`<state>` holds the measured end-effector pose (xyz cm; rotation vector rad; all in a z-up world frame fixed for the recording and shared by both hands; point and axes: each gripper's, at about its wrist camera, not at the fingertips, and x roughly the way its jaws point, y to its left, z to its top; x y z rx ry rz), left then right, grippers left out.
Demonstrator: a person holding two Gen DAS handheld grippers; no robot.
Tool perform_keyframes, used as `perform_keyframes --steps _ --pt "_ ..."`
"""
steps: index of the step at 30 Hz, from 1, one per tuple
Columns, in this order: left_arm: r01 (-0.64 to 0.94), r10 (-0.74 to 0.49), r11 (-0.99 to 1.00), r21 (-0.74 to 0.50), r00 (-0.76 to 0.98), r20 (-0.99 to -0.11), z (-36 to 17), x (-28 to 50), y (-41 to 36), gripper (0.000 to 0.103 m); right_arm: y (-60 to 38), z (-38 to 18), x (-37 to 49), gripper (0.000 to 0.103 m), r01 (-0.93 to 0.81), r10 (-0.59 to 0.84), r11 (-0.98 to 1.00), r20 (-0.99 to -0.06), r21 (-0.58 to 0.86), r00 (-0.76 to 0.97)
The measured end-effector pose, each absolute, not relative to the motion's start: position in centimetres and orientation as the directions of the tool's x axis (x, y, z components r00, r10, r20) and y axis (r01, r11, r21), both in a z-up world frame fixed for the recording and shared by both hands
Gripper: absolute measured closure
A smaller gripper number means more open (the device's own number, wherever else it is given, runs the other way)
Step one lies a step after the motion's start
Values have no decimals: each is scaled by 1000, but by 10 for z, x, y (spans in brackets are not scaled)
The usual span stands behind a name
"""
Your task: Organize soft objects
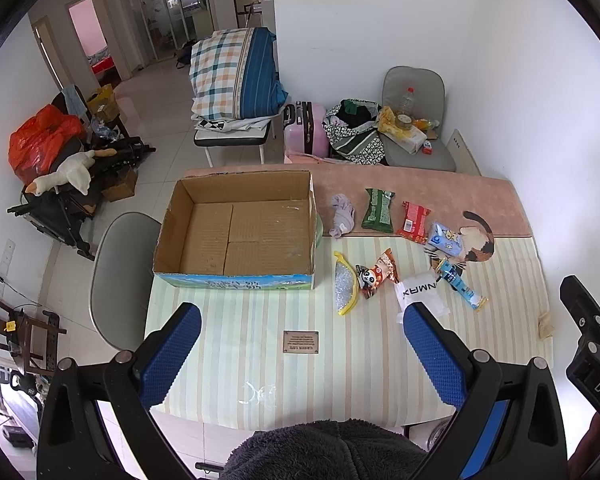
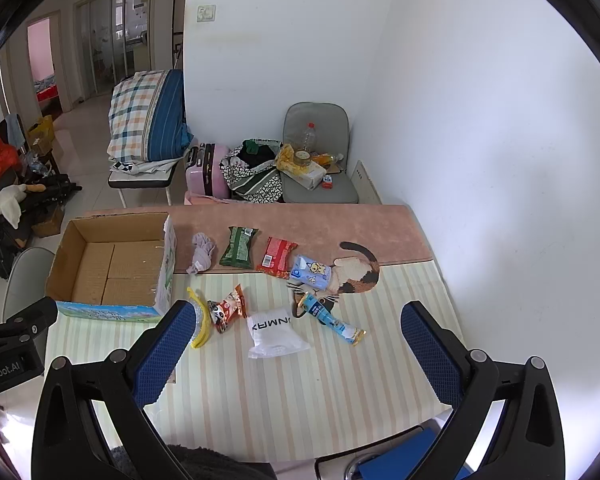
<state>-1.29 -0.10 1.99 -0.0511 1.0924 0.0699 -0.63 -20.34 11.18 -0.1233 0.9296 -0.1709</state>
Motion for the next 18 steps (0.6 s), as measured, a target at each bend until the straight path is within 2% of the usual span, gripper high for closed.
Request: perform_keyframes --steps 10,18 --pt "-78 25 997 -11 450 -893 18 -11 -1 0 -203 110 -7 0 93 -196 980 -787 -175 584" --pt "-47 20 999 1 404 -915 -23 39 -14 0 -234 81 19 0 114 -137 989 -845 -91 518"
